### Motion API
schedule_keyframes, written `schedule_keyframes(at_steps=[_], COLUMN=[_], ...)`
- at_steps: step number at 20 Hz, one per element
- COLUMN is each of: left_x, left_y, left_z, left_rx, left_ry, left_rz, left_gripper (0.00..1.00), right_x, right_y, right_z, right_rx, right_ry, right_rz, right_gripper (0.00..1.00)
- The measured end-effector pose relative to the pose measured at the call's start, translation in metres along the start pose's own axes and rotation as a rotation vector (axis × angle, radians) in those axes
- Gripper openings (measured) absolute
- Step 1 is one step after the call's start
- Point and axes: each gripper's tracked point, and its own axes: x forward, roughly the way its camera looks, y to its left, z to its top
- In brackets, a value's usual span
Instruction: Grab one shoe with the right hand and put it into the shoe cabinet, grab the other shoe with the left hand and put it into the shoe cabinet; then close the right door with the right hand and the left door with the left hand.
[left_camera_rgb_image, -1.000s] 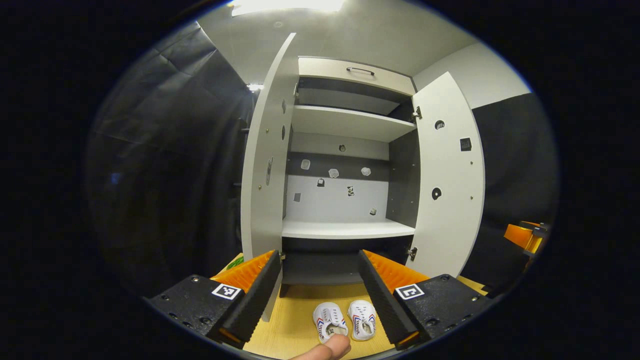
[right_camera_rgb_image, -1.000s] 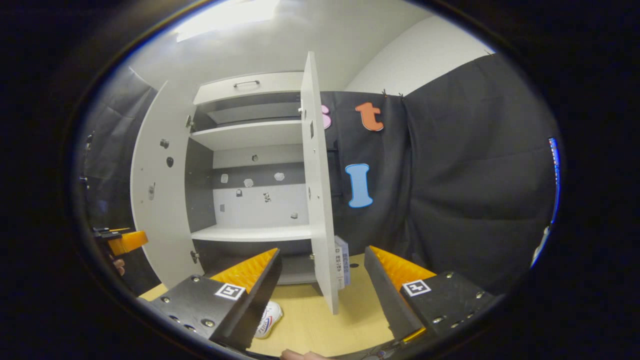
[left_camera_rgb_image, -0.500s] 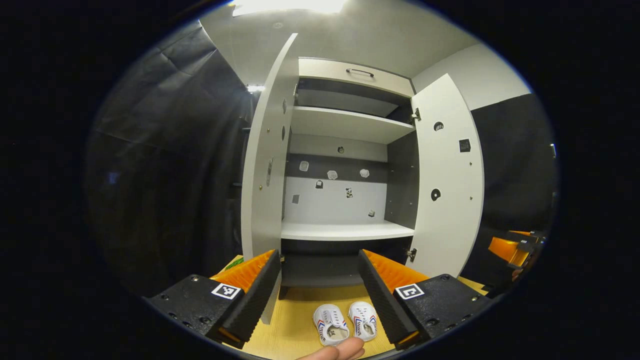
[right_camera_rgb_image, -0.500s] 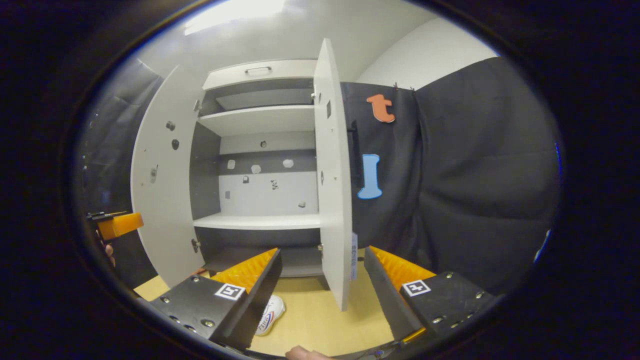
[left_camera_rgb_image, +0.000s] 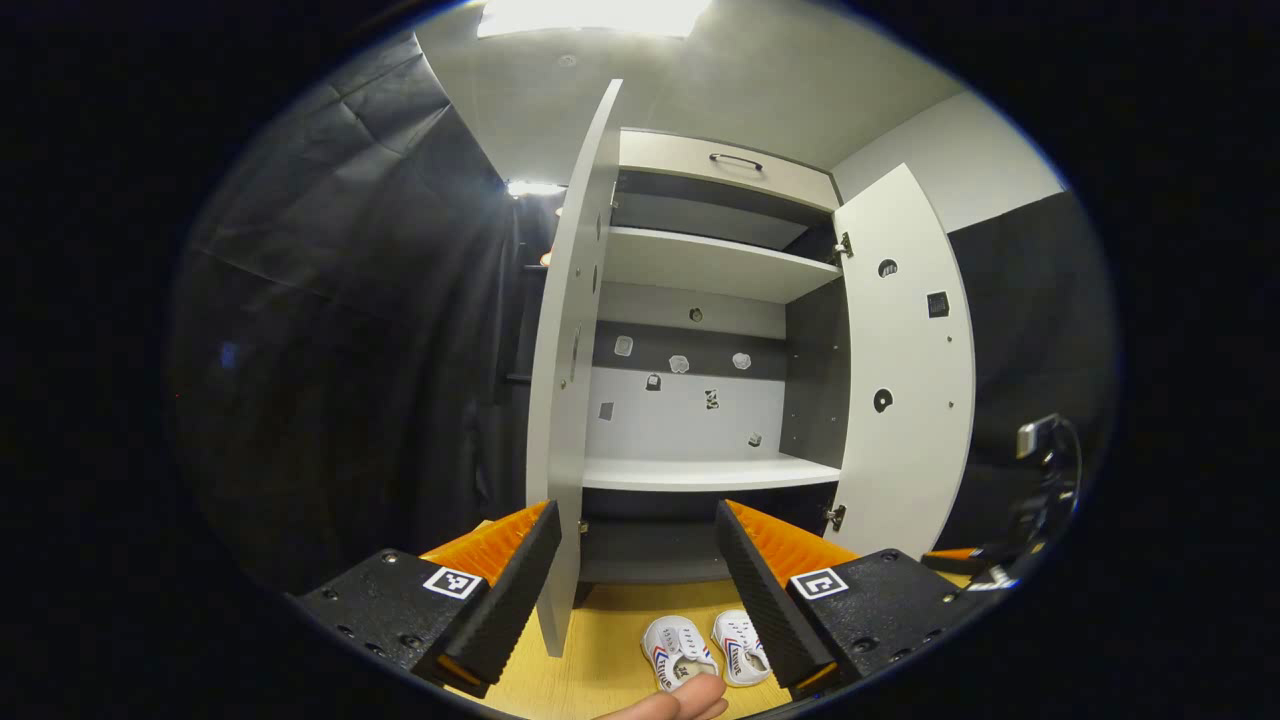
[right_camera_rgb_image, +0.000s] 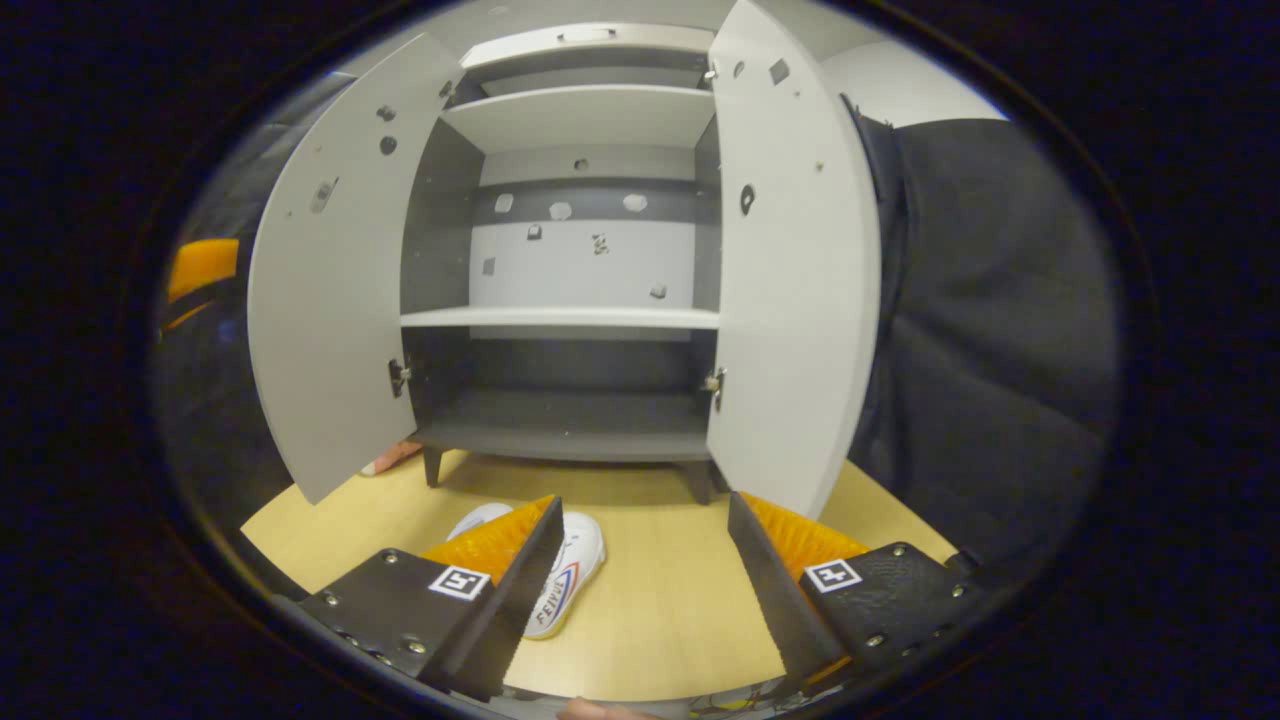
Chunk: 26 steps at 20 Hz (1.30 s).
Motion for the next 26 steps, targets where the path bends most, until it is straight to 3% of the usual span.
schedule_keyframes(at_steps=[5,10,12,13,17,18,19,21,23,25,26], left_x=[0.000,0.004,0.005,0.005,0.004,0.004,0.004,0.006,0.007,0.009,0.009], left_y=[-0.002,-0.001,-0.004,-0.005,-0.008,-0.011,-0.012,-0.015,-0.015,-0.013,-0.013], left_z=[-0.003,-0.012,-0.014,-0.015,-0.017,-0.019,-0.021,-0.021,-0.019,-0.017,-0.017], left_rx=[0.003,0.001,-0.002,-0.003,0.023,0.034,0.041,0.044,0.046,0.050,0.052], left_ry=[0.009,0.029,0.036,0.040,0.032,0.033,0.038,0.040,0.034,0.023,0.020], left_rz=[-0.013,-0.014,-0.020,-0.024,-0.029,-0.033,-0.036,-0.036,-0.036,-0.032,-0.029], left_gripper=[0.96,0.96,0.97,0.97,0.96,0.97,0.96,0.96,0.96,0.96,0.96], right_x=[0.049,0.071,0.082,0.086,0.095,0.097,0.103,0.113,0.121,0.117,0.122], right_y=[0.058,0.095,0.099,0.102,0.121,0.121,0.117,0.116,0.118,0.122,0.121], right_z=[-0.079,-0.114,-0.122,-0.127,-0.154,-0.159,-0.165,-0.181,-0.176,-0.183,-0.169], right_rx=[-0.051,-0.030,-0.013,0.010,0.069,0.067,0.076,0.095,0.124,0.060,0.034], right_ry=[0.147,0.211,0.236,0.254,0.340,0.354,0.362,0.408,0.385,0.354,0.321], right_rz=[0.058,0.095,0.068,0.063,0.067,0.052,0.020,0.018,0.006,0.070,0.090], right_gripper=[0.99,0.93,0.95,0.79,0.55,0.55,0.48,0.28,0.23,0.24,0.10])
